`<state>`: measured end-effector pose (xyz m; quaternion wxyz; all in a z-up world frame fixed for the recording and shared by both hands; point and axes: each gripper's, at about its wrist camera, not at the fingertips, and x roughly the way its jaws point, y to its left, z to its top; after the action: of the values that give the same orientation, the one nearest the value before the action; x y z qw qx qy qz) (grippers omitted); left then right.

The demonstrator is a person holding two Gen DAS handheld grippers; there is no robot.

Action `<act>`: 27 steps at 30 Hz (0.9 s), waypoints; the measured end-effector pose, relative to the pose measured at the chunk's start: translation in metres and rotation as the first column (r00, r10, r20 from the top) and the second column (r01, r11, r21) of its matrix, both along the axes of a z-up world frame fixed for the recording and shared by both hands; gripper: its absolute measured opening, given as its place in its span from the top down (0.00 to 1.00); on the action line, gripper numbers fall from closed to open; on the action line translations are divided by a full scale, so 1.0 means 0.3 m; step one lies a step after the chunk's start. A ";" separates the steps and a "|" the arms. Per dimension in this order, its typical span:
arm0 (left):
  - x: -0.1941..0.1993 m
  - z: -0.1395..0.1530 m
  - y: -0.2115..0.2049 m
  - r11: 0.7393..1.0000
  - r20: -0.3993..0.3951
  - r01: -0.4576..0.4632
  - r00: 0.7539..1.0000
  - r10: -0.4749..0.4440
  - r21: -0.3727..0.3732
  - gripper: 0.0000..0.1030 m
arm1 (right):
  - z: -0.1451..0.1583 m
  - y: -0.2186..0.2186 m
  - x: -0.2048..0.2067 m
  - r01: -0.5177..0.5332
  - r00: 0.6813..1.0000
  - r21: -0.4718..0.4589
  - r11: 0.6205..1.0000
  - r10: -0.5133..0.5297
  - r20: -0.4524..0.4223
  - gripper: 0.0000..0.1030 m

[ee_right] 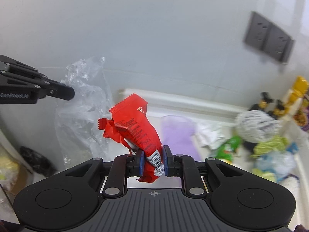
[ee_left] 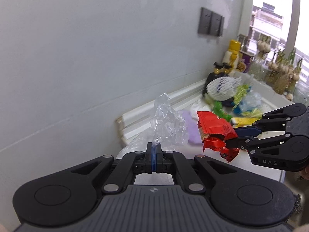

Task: Collect trash
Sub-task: 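Lift the red wrapper with the right tool and carry it over the white bin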

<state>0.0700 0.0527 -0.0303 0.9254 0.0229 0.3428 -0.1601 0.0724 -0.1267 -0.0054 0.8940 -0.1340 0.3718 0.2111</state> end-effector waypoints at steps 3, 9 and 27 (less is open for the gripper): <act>0.003 -0.049 0.048 0.999 -0.040 -0.033 0.999 0.033 0.014 1.00 | -0.042 0.075 0.018 -0.024 0.999 0.001 1.000 0.024 -0.045 0.83; 0.023 -0.176 0.142 0.995 -0.138 -0.095 0.985 0.100 0.038 1.00 | -0.152 0.224 0.064 -0.019 0.985 0.017 1.000 0.021 -0.169 0.83; 0.130 -0.640 0.346 0.969 -0.388 -0.247 0.894 0.223 -0.013 1.00 | -0.495 0.661 0.149 -0.165 0.972 -0.206 0.964 0.124 -0.200 0.89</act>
<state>0.1091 0.1565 -0.2224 0.8531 -0.0794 0.5123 -0.0592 0.1171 0.0716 -0.1539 0.8171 -0.2393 0.4639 0.2447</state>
